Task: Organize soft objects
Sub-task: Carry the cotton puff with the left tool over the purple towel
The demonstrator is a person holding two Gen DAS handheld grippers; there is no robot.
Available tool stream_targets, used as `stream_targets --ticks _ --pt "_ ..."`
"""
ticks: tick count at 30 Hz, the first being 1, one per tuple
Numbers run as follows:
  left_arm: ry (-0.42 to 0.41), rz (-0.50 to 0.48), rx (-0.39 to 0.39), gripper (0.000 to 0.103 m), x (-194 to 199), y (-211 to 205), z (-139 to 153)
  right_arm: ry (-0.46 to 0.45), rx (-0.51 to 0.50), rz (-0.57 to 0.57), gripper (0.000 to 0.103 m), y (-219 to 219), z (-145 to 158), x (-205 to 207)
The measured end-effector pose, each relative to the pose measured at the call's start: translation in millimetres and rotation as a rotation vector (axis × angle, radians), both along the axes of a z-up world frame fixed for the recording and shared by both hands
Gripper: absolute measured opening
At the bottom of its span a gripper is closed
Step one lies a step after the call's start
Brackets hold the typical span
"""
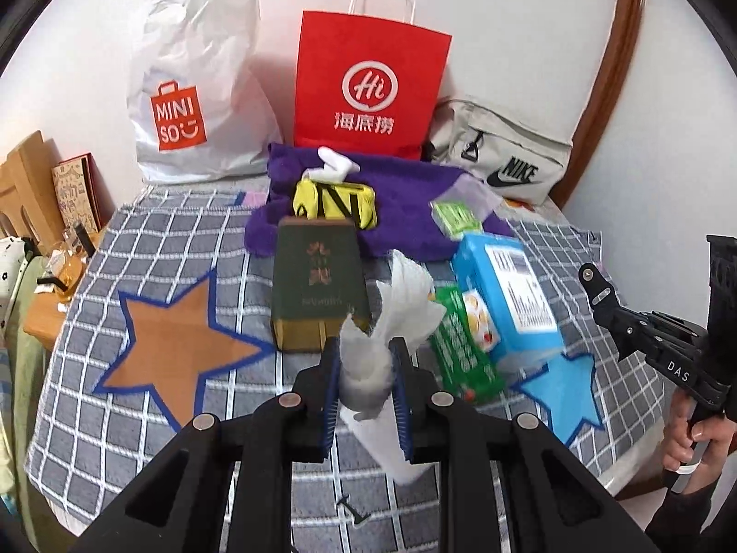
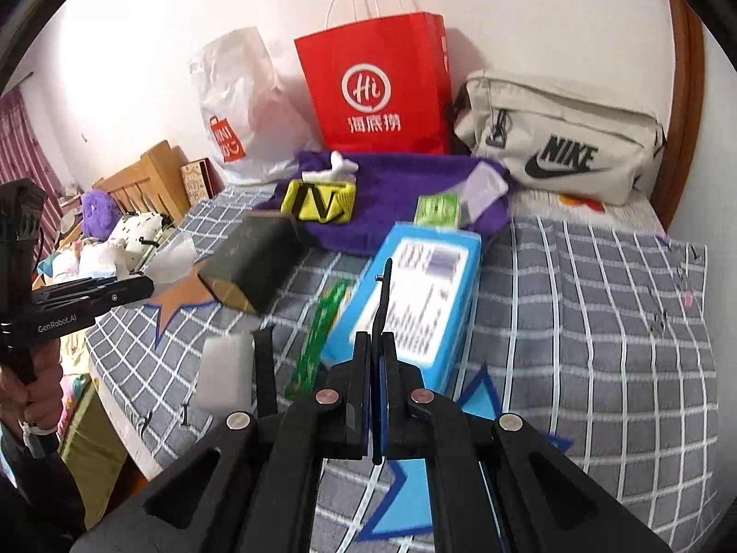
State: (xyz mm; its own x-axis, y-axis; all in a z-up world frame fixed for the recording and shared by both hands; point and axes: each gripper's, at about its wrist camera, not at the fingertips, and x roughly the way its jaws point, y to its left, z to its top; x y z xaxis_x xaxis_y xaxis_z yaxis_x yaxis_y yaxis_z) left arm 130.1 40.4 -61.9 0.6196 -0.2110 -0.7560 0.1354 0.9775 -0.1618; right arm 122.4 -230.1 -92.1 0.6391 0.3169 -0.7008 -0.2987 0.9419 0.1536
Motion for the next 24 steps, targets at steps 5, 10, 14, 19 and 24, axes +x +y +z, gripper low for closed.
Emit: stream_targets --ticks 5,10,14,19,24 --pt "-0.018 0.01 0.006 0.02 22 -3 10 -0.006 0.027 0.016 0.003 1 8 29" --pt "-0.025 0.02 0.002 0.02 47 -4 17 0.002 0.042 0.037 0.003 4 13 61" --pt "-0.03 0.031 0.002 0.02 64 -3 21 -0.003 0.034 0.038 0.003 7 19 79" --pt "-0.03 0.04 0.005 0.02 87 -4 22 -0.023 0.018 0.038 0.003 9 28 103" --pt "-0.019 0.036 0.009 0.02 111 -6 22 -0.036 0.017 0.038 0.003 11 35 129"
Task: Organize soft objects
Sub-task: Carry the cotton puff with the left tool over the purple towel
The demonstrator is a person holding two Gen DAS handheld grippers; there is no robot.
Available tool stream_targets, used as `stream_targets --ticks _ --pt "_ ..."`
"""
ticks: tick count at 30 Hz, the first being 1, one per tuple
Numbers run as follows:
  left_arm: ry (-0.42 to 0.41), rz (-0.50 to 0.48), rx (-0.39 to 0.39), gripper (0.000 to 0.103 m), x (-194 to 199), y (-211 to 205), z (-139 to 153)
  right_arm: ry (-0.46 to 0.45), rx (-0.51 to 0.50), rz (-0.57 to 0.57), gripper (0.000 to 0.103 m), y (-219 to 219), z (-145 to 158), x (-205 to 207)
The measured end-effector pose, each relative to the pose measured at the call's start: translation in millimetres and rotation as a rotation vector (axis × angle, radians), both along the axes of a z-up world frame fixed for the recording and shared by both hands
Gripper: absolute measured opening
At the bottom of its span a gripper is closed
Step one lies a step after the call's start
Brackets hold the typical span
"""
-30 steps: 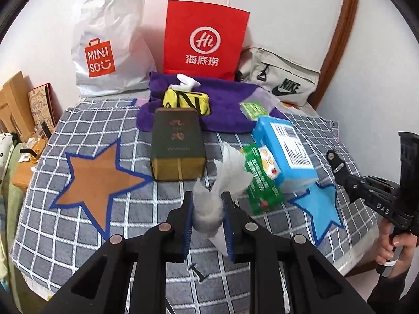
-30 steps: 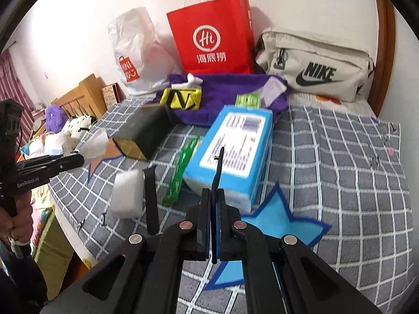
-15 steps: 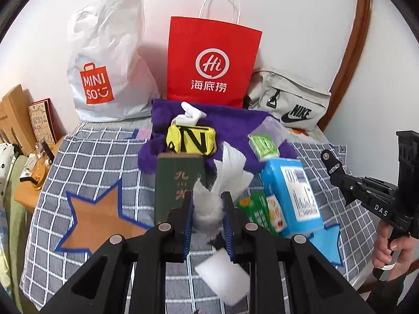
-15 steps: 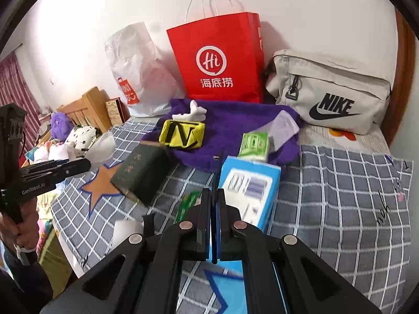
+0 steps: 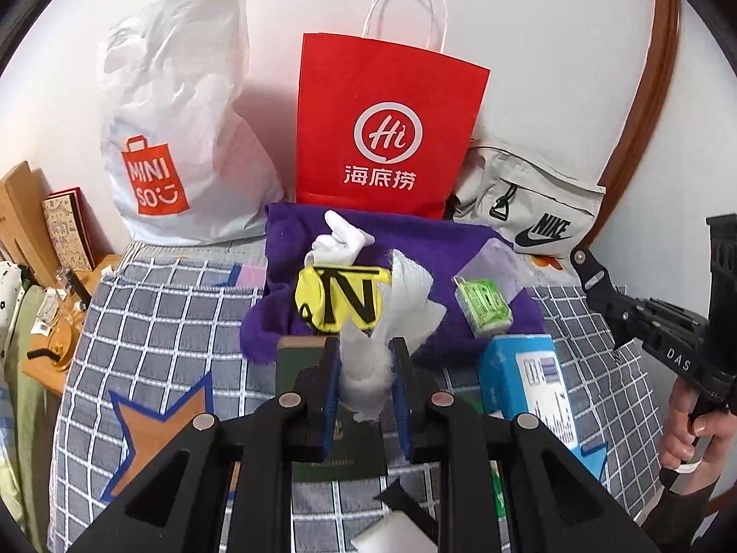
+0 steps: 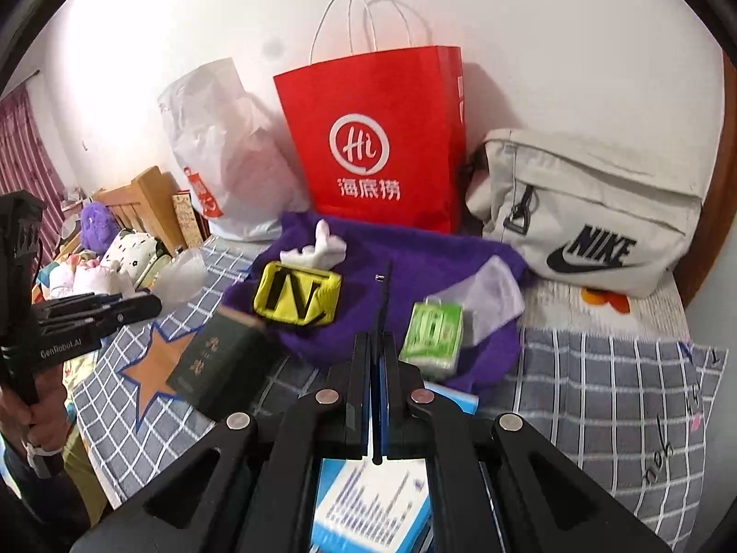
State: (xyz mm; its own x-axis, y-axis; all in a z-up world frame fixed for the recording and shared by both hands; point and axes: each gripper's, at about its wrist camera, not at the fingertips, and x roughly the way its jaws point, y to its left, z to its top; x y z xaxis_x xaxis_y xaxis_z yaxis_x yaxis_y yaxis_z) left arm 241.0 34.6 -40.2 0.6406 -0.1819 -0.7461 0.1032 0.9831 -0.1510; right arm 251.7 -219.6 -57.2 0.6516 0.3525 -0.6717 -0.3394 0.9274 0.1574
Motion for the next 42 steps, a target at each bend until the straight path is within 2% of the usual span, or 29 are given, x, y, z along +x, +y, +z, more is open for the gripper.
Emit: stream_targets --ticks 11,17,23,26,30,38,42 --pt "-0.006 0.035 -0.002 0.02 53 10 3 -0.001 -0.014 0.025 0.003 14 5 64" --pt "0.004 0.031 0.0 0.02 84 6 -2 0.014 0.029 0.02 0.003 16 4 96" --pt "0.032 0.007 0.0 0.02 109 -4 -20 0.051 0.031 0.011 0.003 12 -19 117" --pt "0.051 -0.001 -0.005 0.02 120 -7 -31 0.109 0.022 -0.012 0.003 4 -36 132" --pt "0.065 0.006 0.008 0.02 131 -9 -44 0.141 0.027 -0.018 0.003 -4 -49 141" --pt "0.124 -0.015 -0.024 0.02 147 -7 -67 0.254 0.015 -0.052 0.004 -18 -86 162" --pt "0.144 -0.027 -0.027 0.021 152 -10 -76 0.263 0.004 -0.058 0.004 -19 -94 167"
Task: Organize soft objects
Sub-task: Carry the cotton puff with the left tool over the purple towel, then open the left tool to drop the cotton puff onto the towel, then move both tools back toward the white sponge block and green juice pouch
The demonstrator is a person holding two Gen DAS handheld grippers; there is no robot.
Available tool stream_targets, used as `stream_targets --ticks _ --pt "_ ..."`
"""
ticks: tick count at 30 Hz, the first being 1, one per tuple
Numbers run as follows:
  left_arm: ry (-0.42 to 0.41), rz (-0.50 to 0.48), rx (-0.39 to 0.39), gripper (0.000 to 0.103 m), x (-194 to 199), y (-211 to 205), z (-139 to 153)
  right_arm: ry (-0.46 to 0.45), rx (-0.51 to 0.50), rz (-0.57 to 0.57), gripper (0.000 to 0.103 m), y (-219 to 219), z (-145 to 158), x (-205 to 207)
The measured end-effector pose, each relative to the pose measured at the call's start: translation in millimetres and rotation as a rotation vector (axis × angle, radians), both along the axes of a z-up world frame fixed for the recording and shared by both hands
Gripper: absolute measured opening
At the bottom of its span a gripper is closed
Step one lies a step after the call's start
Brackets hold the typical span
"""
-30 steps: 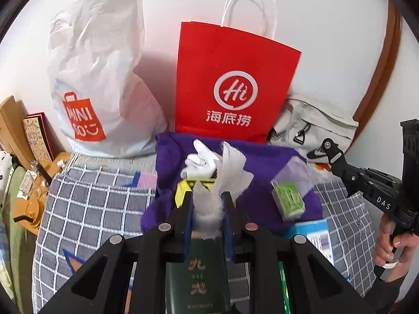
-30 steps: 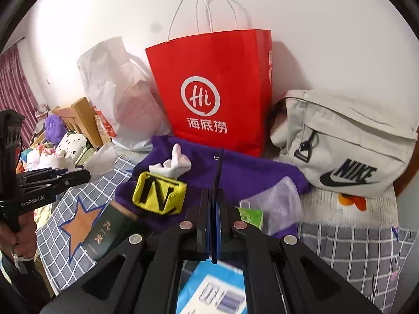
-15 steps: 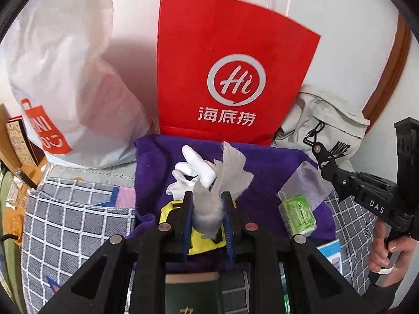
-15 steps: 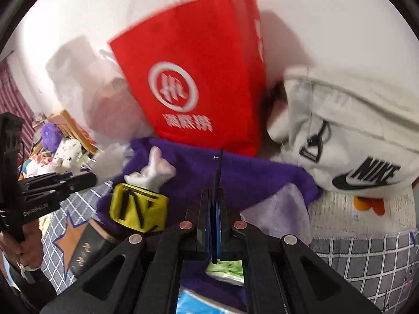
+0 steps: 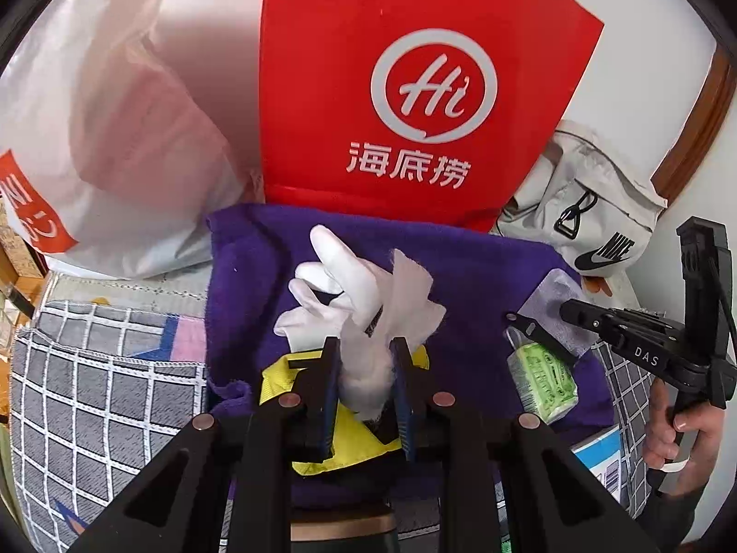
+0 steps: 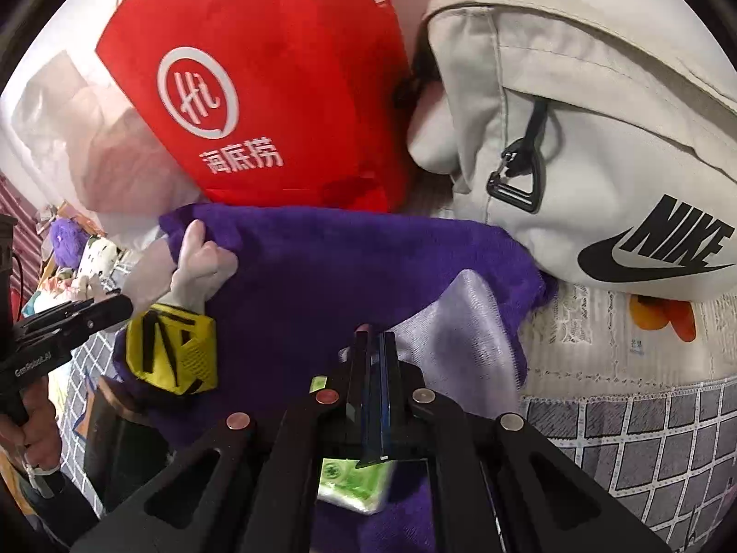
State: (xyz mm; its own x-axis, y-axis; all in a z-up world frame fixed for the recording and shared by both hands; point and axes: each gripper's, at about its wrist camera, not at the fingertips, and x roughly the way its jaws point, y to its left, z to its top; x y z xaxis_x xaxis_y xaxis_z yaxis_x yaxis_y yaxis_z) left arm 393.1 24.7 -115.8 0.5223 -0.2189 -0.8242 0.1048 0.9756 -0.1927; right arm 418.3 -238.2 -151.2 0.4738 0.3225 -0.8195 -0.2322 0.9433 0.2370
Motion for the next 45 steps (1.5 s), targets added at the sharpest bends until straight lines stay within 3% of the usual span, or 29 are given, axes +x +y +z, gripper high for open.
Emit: stream_targets --ticks 6,13,16,17,18,19,22,26,27,34,36,39,45 --pt "0.025 -0.006 -0.009 0.021 6 -1 -10 0.013 -0.012 0.001 0.004 3 -5 3" --pt "0.052 -0.025 -0.028 0.021 11 -5 -18 -0.041 -0.015 0.004 0.005 4 10 -3" --pt "0.061 -0.026 -0.035 0.021 13 -4 -21 -0.066 -0.003 -0.005 0.022 1 17 -7" --pt "0.066 -0.026 -0.035 0.021 14 -4 -23 -0.076 -0.002 -0.012 0.038 0 20 -8" --pt "0.072 -0.026 -0.036 0.021 15 -5 -24 -0.085 0.0 -0.016 0.047 1 21 -9" --pt "0.077 -0.027 -0.037 0.021 15 -5 -25 -0.097 0.005 -0.017 0.048 1 24 -10" --pt "0.086 -0.044 -0.047 0.03 16 -10 -25 -0.111 0.029 -0.007 0.049 5 29 -13" --pt "0.072 -0.035 -0.048 0.063 15 -14 -20 -0.139 0.009 0.01 0.049 15 35 -18" --pt "0.063 -0.029 -0.037 0.066 13 -15 -17 -0.147 -0.004 0.013 0.049 18 37 -20" --pt "-0.012 -0.015 0.024 0.066 -3 -16 13 -0.199 0.003 0.015 0.049 29 56 -38" --pt "-0.059 -0.005 0.04 0.066 -13 -13 27 -0.214 -0.008 0.009 0.055 32 62 -47" --pt "-0.107 0.0 0.041 0.066 -31 -7 44 -0.192 -0.002 0.035 0.056 34 69 -66" --pt "-0.113 -0.001 -0.008 0.066 -69 6 59 -0.169 0.0 0.009 0.059 32 75 -105"
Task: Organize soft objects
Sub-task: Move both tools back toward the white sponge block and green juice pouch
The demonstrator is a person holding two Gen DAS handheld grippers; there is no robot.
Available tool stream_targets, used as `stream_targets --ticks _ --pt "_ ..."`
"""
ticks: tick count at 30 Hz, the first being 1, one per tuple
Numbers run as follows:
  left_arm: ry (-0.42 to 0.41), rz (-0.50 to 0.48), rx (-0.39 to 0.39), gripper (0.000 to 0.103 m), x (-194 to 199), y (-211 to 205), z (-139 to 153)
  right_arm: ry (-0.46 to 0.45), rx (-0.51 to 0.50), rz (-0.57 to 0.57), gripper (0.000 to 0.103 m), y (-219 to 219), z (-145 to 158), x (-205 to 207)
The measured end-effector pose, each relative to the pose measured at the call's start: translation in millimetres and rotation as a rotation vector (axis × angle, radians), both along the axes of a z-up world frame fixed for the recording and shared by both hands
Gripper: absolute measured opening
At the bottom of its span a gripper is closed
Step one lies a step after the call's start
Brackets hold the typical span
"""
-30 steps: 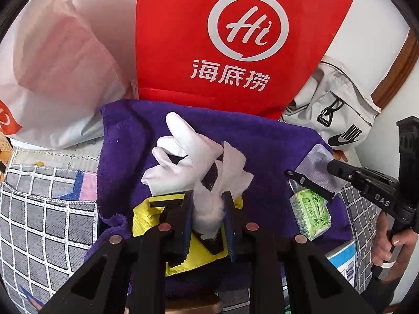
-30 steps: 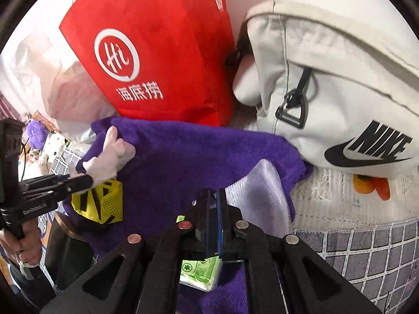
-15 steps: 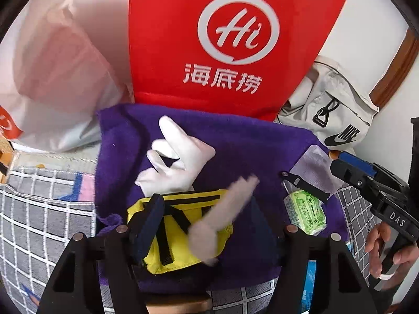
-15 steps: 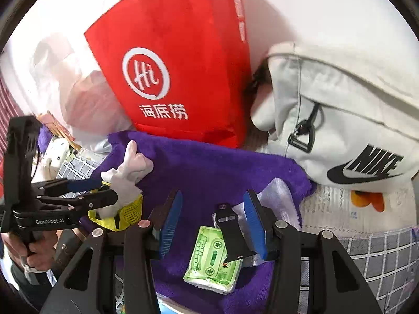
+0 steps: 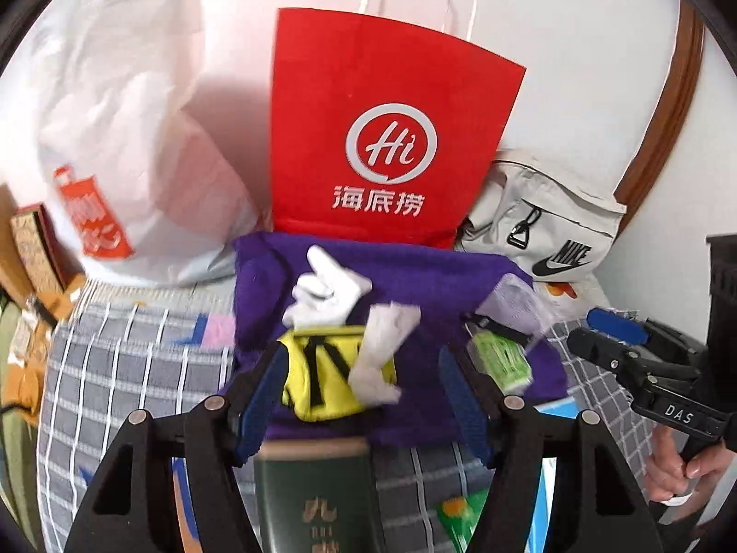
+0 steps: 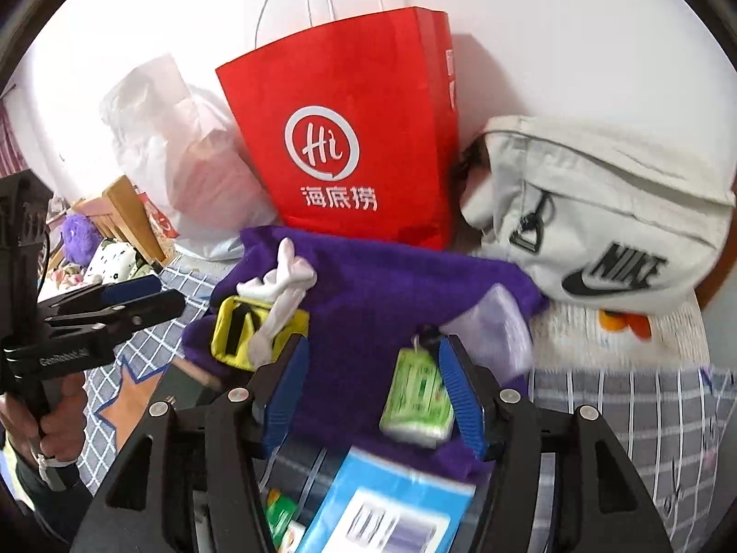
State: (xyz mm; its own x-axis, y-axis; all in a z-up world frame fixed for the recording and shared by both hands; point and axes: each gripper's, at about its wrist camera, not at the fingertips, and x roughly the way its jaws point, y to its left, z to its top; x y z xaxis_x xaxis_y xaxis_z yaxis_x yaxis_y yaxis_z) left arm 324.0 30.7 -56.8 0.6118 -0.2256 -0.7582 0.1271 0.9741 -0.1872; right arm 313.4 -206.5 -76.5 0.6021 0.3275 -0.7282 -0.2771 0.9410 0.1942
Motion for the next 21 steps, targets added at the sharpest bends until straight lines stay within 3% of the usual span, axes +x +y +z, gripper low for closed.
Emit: stream_targets --ticks 7,14,16,18,21 --pt "0.014 0.015 0.002 0.066 -54 12 0 0.057 -0.011 -0.002 0.059 7 -11 -50" --pt "0.034 0.042 0.003 0.066 -101 23 -18 0.094 -0.032 0.035 0.059 24 -34 -117" --pt "0.049 0.05 -0.009 0.066 -114 27 -26 0.116 -0.042 0.049 0.054 28 -46 -138" --pt "0.051 0.051 -0.023 0.066 -126 30 -32 0.141 -0.038 0.071 0.04 31 -58 -154" --pt "0.052 0.06 -0.037 0.065 -140 32 -40 0.174 -0.017 0.082 0.029 32 -73 -171"
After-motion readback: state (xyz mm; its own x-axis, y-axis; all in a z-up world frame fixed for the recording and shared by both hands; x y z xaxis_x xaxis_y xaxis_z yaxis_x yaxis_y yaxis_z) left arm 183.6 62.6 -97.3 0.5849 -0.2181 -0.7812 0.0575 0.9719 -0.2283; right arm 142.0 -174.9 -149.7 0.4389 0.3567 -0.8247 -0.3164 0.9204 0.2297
